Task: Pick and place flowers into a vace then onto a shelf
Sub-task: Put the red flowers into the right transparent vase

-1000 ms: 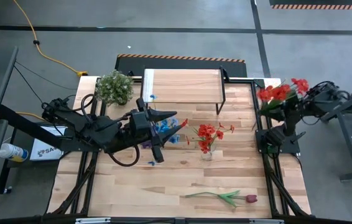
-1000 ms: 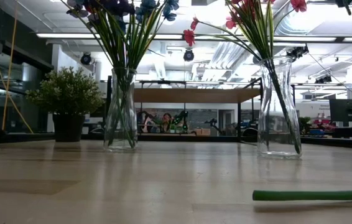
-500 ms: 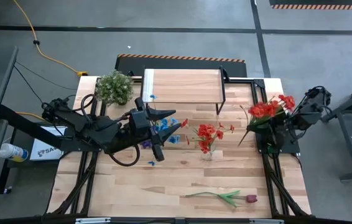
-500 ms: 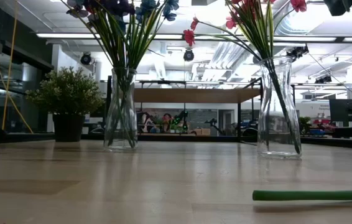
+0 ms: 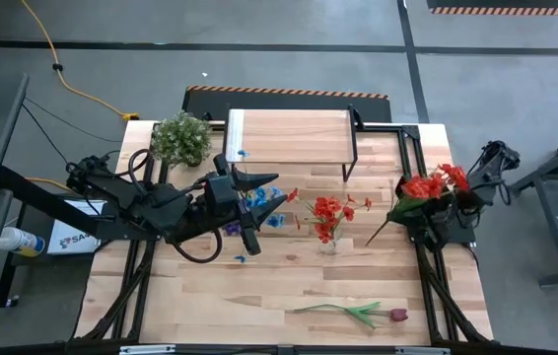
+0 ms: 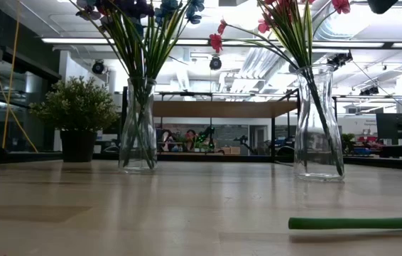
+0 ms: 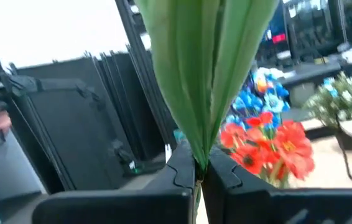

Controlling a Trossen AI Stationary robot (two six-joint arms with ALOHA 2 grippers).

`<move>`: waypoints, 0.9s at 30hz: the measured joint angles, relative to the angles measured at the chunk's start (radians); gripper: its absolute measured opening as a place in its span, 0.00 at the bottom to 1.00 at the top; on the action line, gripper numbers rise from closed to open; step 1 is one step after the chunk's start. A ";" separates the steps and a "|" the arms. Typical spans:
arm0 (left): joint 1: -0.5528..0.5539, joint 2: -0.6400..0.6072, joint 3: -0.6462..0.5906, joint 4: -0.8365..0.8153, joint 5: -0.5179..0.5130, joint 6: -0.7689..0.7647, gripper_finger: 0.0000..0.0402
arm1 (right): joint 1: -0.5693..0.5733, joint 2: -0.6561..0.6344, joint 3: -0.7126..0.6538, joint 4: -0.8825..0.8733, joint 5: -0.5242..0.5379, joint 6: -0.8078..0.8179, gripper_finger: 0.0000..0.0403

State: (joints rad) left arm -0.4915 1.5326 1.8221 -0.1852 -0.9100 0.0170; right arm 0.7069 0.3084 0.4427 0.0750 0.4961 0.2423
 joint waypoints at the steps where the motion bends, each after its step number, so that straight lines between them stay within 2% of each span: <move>1: 0.000 0.000 0.000 0.000 -0.001 0.000 0.58 | 0.005 0.000 -0.021 0.043 0.009 -0.017 0.00; 5: 0.000 0.000 0.000 0.000 -0.003 0.000 0.58 | 0.029 0.003 -0.089 0.133 0.090 -0.055 0.00; 12: 0.000 0.000 0.000 0.002 -0.031 0.000 0.58 | 0.069 0.089 -0.100 0.247 0.179 -0.192 0.00; 27: 0.000 0.000 0.000 0.003 -0.054 0.000 0.58 | 0.074 0.304 -0.100 0.349 0.351 -0.256 0.00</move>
State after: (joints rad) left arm -0.4911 1.5330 1.8221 -0.1822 -0.9642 0.0170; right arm 0.7811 0.6126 0.3428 0.4237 0.8466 -0.0137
